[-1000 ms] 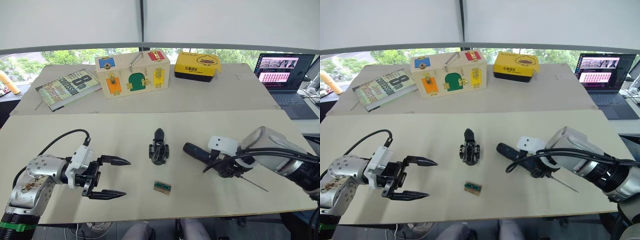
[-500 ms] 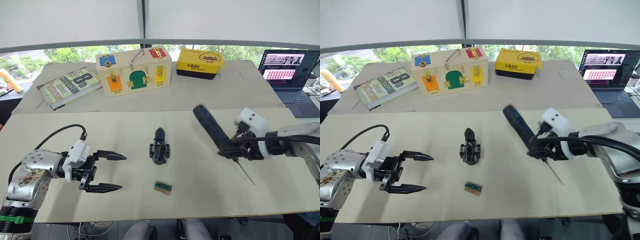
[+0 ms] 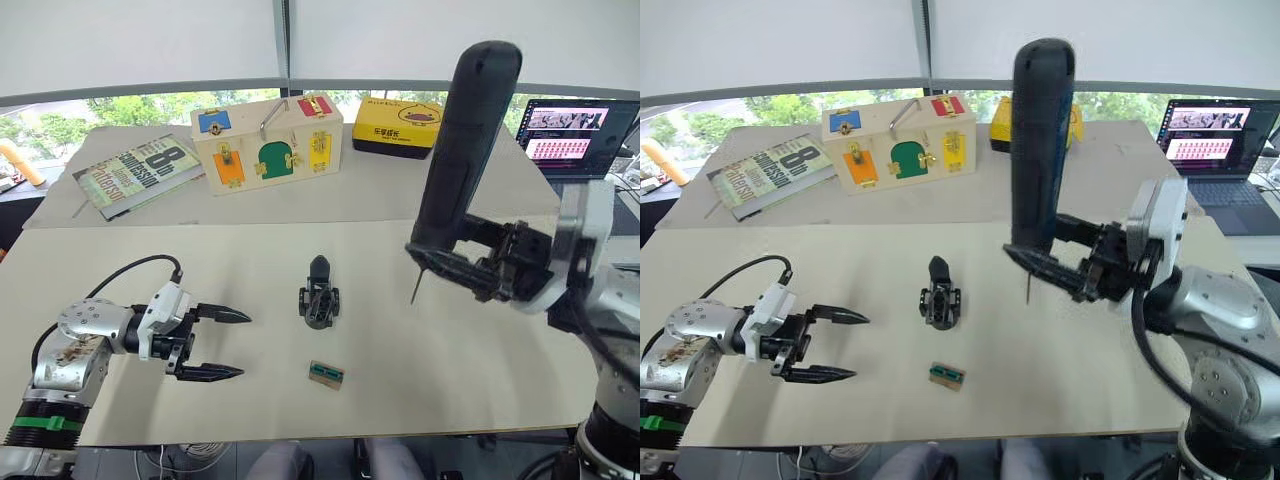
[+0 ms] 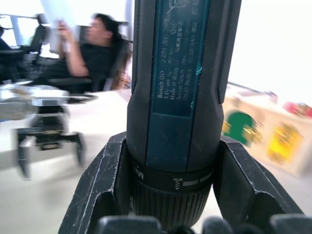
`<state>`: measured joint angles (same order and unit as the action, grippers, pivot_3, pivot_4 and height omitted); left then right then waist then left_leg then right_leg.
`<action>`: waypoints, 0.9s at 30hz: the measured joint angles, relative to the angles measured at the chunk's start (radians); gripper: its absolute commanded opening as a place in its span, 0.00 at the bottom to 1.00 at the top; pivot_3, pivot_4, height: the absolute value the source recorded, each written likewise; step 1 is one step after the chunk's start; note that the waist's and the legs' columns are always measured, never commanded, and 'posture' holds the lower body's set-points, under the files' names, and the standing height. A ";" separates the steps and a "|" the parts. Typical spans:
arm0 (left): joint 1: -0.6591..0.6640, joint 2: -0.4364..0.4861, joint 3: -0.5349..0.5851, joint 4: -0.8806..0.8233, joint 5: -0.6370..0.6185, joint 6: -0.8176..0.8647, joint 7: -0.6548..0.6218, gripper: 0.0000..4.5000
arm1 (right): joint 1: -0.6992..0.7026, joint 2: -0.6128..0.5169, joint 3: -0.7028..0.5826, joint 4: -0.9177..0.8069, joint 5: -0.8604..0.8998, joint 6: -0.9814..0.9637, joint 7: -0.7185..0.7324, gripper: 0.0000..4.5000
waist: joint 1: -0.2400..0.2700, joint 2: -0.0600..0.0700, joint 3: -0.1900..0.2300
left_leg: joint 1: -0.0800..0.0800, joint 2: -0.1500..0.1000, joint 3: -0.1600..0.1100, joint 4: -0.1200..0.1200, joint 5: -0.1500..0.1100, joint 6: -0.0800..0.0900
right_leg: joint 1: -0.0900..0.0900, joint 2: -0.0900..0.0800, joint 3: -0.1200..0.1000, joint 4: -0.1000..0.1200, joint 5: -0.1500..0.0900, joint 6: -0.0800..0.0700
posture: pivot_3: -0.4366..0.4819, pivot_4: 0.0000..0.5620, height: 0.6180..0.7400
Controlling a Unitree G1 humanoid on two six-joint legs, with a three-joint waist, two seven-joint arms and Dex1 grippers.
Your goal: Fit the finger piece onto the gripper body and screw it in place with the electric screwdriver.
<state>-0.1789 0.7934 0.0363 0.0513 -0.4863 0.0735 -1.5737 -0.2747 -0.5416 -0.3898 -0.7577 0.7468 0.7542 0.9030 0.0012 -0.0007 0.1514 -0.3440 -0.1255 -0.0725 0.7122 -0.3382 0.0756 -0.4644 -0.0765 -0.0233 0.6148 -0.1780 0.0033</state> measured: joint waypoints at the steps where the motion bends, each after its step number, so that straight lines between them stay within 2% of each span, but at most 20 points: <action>1: 0.005 -0.027 -0.014 0.000 0.011 -0.007 0.017 1.00 | 0.042 0.015 0.049 -0.011 -0.009 -0.038 0.012 0.43 | 0.000 0.000 0.000 | 0.002 0.000 0.000 0.000 0.000 0.000 | 0.002 0.000 0.001 0.000 0.000 0.000 | 0.48 0.27 1.00; 5: 0.019 -0.093 -0.079 -0.002 0.055 -0.015 0.068 1.00 | 0.088 0.033 0.193 -0.018 -0.051 -0.140 0.028 0.43 | 0.000 0.000 0.000 | 0.004 0.000 0.000 0.002 0.000 0.000 | 0.006 0.000 0.006 -0.001 0.000 0.000 | 0.48 0.27 1.00; 13: 0.019 -0.230 -0.175 0.010 0.186 -0.136 0.210 1.00 | 0.052 0.050 0.361 0.100 -0.165 -0.384 0.111 0.43 | 0.005 -0.001 0.000 | 0.007 0.000 0.000 0.001 0.000 0.000 | 0.007 0.001 0.007 0.000 0.000 0.000 | 0.48 0.27 1.00; 19: 0.023 -0.242 -0.237 0.010 0.226 -0.162 0.229 1.00 | 0.058 0.096 0.448 0.173 -0.191 -0.527 0.171 0.43 | 0.005 0.000 0.000 | 0.007 0.000 0.000 0.000 0.000 0.000 | 0.007 0.001 0.008 0.000 0.000 0.000 | 0.48 0.27 1.00; 27: 0.020 -0.275 -0.254 0.003 0.250 -0.158 0.299 1.00 | 0.062 0.080 0.499 0.203 -0.132 -0.499 0.207 0.43 | 0.013 0.000 -0.001 | 0.008 0.000 0.000 0.001 0.000 0.000 | 0.008 0.000 0.008 0.000 0.000 0.000 | 0.48 0.27 1.00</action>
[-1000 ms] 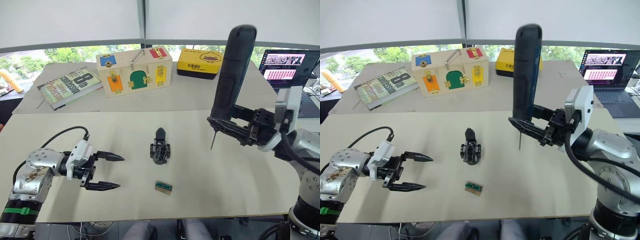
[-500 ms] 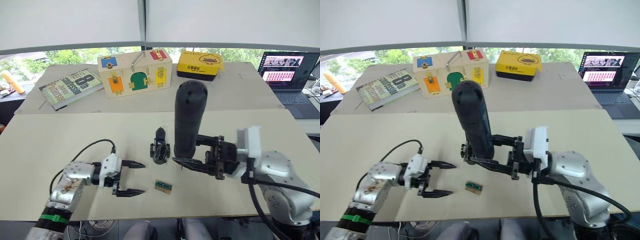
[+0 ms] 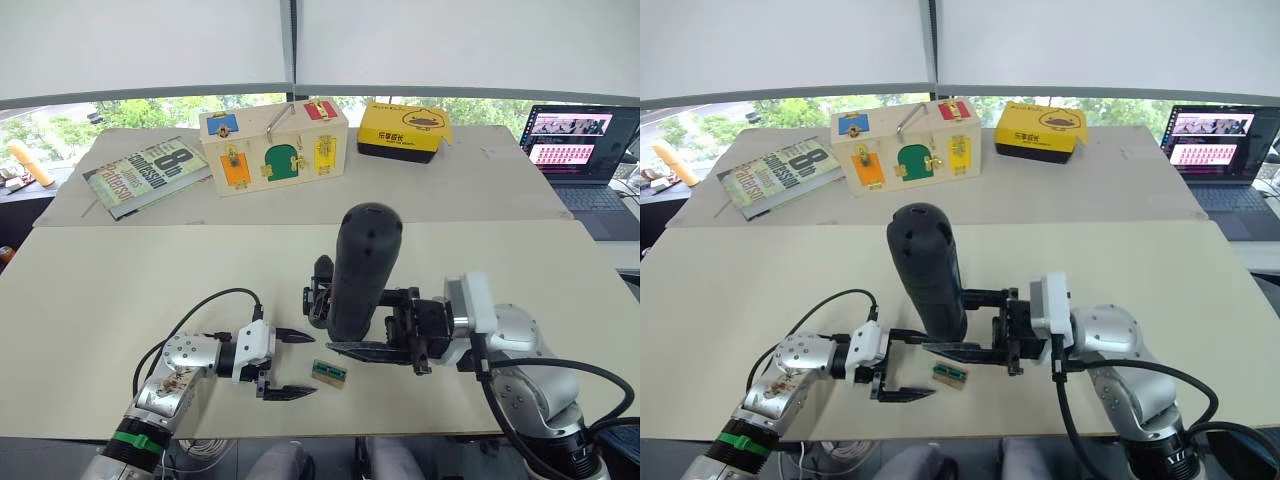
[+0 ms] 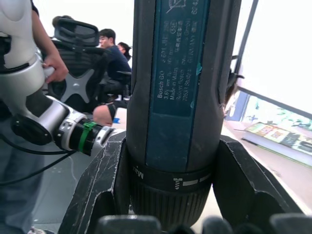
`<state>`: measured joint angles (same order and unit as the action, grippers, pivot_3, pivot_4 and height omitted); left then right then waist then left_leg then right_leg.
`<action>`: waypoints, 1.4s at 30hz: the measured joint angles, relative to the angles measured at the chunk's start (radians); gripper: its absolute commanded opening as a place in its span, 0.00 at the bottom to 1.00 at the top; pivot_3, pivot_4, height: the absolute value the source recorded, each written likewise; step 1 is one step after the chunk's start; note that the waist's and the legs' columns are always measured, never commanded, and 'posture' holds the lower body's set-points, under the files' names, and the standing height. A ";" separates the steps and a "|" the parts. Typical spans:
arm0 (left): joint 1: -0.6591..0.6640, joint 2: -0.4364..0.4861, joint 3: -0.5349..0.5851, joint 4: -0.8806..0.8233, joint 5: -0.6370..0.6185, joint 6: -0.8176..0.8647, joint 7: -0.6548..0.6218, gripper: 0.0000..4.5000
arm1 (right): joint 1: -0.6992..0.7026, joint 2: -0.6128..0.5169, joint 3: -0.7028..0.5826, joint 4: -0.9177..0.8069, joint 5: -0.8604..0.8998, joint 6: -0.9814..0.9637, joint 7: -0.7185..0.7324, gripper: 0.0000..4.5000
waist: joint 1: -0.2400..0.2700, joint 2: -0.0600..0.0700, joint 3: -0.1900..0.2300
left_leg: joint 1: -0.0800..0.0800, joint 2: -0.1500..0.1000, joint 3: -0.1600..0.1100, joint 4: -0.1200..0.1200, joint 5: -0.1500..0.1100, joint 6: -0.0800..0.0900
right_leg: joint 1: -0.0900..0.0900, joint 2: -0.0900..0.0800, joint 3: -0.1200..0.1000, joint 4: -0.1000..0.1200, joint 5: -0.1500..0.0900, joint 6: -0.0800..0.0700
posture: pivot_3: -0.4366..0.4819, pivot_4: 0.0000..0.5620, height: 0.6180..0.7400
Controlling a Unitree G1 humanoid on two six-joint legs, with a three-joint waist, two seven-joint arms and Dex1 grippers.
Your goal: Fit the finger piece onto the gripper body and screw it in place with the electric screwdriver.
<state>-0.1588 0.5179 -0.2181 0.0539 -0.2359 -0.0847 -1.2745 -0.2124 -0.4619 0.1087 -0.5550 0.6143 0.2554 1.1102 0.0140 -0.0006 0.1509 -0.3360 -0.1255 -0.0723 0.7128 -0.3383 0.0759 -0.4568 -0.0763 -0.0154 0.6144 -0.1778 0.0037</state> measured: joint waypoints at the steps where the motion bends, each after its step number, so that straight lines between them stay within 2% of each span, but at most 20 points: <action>1: 0.001 -0.004 -0.003 0.000 0.001 -0.002 0.002 1.00 | 0.000 0.000 0.008 0.003 0.000 0.000 0.003 0.43 | 0.000 0.000 0.000 | 0.000 0.000 0.000 0.000 0.000 0.000 | 0.000 0.000 0.000 0.000 0.000 0.000 | 0.48 0.27 1.00; 15: -0.032 -0.030 -0.056 0.021 0.016 -0.022 -0.007 1.00 | 0.000 -0.023 0.049 0.075 -0.043 -0.032 0.065 0.43 | 0.007 0.000 0.000 | 0.000 0.000 0.000 0.000 0.000 0.000 | 0.000 0.000 0.000 -0.001 0.000 0.000 | 0.48 0.27 1.00; 42: -0.022 -0.029 -0.069 0.000 0.016 -0.006 0.015 1.00 | 0.025 -0.036 0.072 0.087 -0.080 -0.059 0.067 0.43 | 0.007 0.000 0.000 | 0.000 0.000 0.000 0.000 0.000 0.001 | 0.000 0.000 0.000 -0.001 0.000 0.001 | 0.48 0.27 1.00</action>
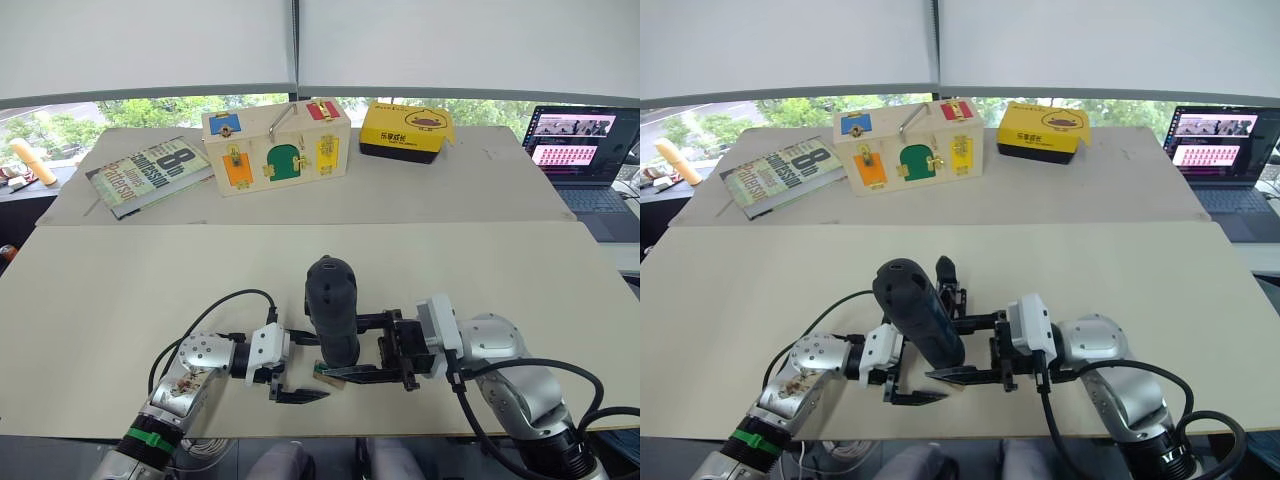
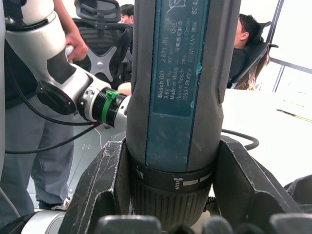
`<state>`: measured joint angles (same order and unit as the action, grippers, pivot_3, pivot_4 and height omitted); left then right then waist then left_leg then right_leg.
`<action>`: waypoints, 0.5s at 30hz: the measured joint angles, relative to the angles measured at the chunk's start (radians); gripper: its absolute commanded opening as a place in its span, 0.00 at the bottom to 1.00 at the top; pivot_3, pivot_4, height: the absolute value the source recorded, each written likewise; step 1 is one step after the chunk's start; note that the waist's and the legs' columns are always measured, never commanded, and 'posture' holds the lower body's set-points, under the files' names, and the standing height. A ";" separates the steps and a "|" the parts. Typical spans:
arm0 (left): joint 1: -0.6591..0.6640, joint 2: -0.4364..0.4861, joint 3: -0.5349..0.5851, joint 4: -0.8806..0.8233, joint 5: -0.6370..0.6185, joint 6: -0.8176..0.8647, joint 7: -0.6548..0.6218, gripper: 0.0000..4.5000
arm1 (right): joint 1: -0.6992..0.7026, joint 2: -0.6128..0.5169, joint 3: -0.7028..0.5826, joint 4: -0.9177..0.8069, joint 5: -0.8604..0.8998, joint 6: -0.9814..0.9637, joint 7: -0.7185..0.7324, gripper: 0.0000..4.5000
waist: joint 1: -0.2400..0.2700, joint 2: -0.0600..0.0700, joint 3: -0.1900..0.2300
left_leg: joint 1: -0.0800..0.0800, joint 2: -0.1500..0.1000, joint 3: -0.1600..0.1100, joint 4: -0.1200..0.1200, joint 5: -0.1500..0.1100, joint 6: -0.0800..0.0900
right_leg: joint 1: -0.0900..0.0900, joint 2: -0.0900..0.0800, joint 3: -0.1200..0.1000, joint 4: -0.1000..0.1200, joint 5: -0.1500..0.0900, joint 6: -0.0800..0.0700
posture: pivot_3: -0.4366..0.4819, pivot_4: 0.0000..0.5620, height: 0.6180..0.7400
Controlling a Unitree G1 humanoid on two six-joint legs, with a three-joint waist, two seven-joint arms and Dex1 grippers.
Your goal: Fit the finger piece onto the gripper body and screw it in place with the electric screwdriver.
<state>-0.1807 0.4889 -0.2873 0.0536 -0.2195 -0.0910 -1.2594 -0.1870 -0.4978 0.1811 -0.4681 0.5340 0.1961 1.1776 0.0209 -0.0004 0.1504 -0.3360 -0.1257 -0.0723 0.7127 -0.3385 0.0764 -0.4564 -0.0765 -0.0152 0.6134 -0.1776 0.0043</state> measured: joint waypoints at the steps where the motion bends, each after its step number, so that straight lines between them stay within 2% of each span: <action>1: 0.000 0.000 0.000 -0.001 0.000 0.001 0.001 1.00 | -0.001 0.001 0.000 0.001 0.000 0.000 0.000 0.43 | 0.000 0.000 0.000 | 0.000 0.000 0.000 0.000 0.000 0.000 | 0.000 0.000 0.000 0.000 0.000 0.000 | 0.48 0.27 1.00; 15: 0.000 0.000 -0.002 -0.003 0.000 0.005 0.004 1.00 | -0.017 0.008 0.000 0.007 -0.001 -0.016 -0.001 0.43 | 0.000 0.000 0.000 | 0.000 0.000 0.000 0.000 0.000 0.000 | 0.000 0.000 0.000 0.000 0.000 0.000 | 0.48 0.27 1.00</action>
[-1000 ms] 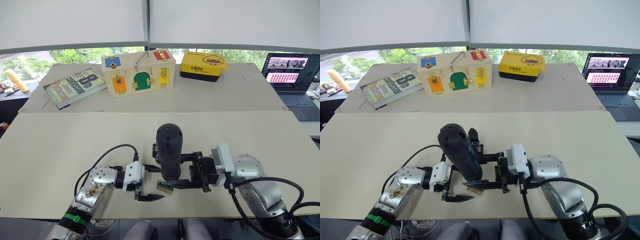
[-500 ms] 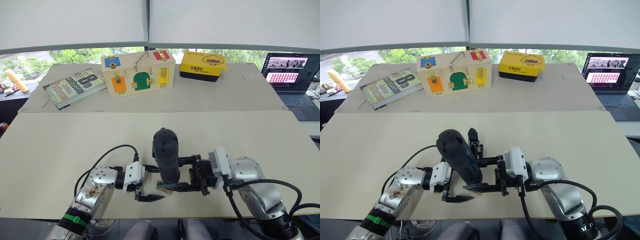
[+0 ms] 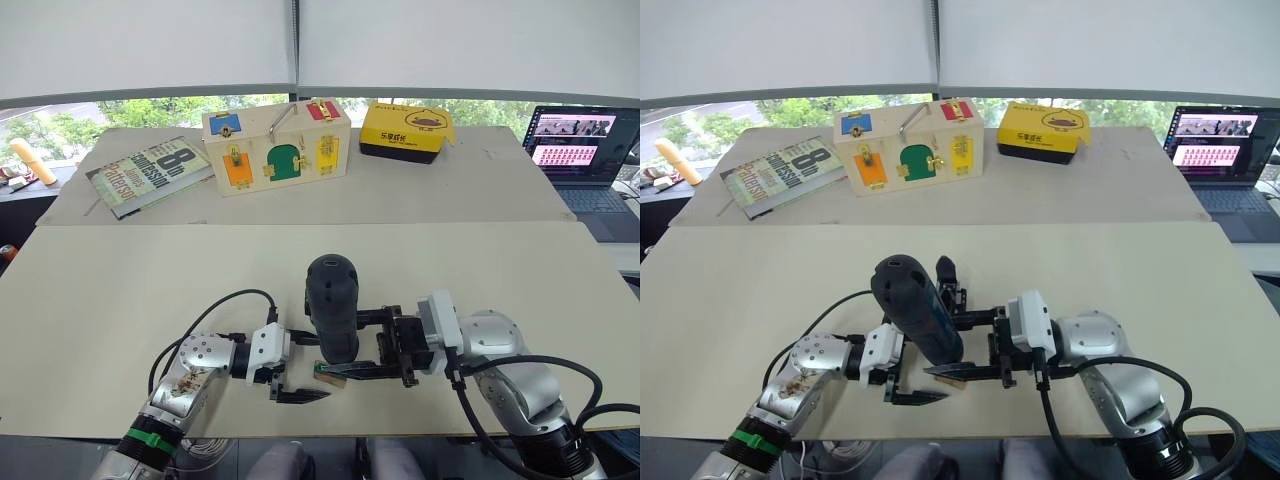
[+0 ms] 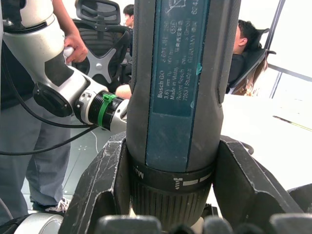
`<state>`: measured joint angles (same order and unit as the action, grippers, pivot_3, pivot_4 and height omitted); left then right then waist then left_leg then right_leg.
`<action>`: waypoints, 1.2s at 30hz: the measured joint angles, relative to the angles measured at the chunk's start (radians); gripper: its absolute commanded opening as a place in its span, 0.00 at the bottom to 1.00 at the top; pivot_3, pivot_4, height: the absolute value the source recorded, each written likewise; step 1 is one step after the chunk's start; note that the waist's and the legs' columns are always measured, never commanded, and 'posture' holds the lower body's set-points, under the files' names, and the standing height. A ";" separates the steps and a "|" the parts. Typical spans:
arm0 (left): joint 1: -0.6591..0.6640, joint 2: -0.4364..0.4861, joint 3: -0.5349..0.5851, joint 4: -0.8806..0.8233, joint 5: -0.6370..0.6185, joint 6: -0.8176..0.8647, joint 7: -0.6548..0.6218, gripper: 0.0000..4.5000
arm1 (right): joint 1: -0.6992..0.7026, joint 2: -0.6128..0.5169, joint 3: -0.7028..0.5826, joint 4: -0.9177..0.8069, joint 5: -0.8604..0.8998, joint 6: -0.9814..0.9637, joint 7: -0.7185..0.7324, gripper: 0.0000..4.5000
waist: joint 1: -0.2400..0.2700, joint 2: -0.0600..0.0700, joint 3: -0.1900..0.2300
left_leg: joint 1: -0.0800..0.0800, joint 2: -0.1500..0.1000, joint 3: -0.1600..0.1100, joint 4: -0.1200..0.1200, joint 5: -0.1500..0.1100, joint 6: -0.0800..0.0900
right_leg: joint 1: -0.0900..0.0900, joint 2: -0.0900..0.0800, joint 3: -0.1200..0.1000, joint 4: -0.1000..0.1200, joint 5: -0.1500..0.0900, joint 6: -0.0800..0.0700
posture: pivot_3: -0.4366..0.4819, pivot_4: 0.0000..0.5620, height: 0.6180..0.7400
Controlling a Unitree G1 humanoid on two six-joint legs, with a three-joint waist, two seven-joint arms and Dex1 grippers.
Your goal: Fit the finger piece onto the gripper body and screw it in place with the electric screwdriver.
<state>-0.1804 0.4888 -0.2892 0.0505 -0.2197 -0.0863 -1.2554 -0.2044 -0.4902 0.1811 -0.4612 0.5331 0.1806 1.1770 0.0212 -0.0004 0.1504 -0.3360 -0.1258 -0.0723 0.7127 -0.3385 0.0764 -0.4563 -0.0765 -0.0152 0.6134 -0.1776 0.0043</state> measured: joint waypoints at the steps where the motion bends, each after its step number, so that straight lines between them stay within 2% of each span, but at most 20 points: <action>1: 0.000 0.000 0.000 0.000 0.000 0.000 0.000 1.00 | 0.000 0.000 0.000 0.000 0.000 0.000 0.000 0.43 | 0.000 0.000 0.000 | 0.000 0.000 0.000 0.000 0.000 0.000 | 0.000 0.000 0.000 0.000 0.000 0.000 | 0.48 0.27 1.00; 36: 0.009 0.004 0.000 -0.008 -0.002 0.002 0.010 1.00 | 0.016 -0.003 0.016 0.021 -0.003 -0.010 0.011 0.43 | -0.002 0.000 0.000 | 0.000 0.000 0.000 0.000 0.000 0.000 | 0.000 0.000 0.000 0.000 0.000 0.000 | 0.48 0.27 1.00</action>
<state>-0.1718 0.4927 -0.2893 0.0427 -0.2220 -0.0845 -1.2455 -0.1879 -0.4930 0.1971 -0.4401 0.5306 0.1710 1.1878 0.0189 -0.0004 0.1503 -0.3358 -0.1256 -0.0723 0.7126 -0.3385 0.0764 -0.4563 -0.0764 -0.0151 0.6134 -0.1776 0.0043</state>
